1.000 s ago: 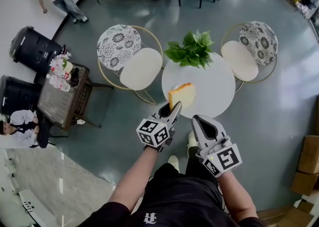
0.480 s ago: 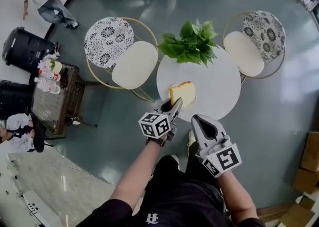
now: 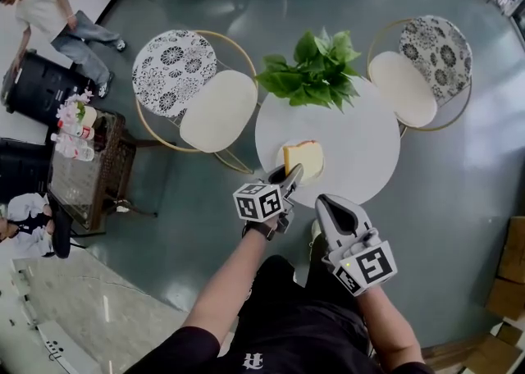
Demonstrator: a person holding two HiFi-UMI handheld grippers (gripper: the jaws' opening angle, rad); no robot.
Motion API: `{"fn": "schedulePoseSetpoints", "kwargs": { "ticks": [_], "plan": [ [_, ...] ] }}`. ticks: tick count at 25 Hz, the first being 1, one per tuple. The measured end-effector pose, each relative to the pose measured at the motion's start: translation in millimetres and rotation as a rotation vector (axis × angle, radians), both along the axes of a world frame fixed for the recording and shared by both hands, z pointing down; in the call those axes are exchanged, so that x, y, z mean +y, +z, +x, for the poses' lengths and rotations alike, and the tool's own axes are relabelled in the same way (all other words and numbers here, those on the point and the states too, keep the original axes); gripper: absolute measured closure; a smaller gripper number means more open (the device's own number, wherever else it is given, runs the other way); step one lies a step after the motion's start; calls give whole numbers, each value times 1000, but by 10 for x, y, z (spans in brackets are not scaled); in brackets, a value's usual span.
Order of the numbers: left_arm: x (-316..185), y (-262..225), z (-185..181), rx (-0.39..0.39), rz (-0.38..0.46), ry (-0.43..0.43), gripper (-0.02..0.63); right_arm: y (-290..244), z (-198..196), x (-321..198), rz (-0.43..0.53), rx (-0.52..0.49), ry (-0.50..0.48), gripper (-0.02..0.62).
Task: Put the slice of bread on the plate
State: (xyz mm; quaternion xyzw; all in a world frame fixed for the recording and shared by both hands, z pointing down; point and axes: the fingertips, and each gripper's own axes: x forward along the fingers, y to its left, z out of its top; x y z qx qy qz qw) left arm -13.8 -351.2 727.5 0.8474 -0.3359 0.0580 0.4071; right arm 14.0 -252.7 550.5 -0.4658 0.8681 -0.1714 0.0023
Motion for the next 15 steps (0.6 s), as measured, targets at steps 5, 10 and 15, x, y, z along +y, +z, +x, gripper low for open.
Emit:
{"fn": "schedulePoseSetpoints", "kwargs": {
  "ticks": [5,10,15],
  "plan": [
    [-31,121,22,-8,-31,15,515,60,5,5,-12,-2,2,589],
    [-103,215,-28,-45,-35,-1,515,108,15,-19,-13,-7,-2,590],
    [-90,330,-85,-205,33,28,459,153,-48,1,-19,-7,-23,589]
  ]
}}
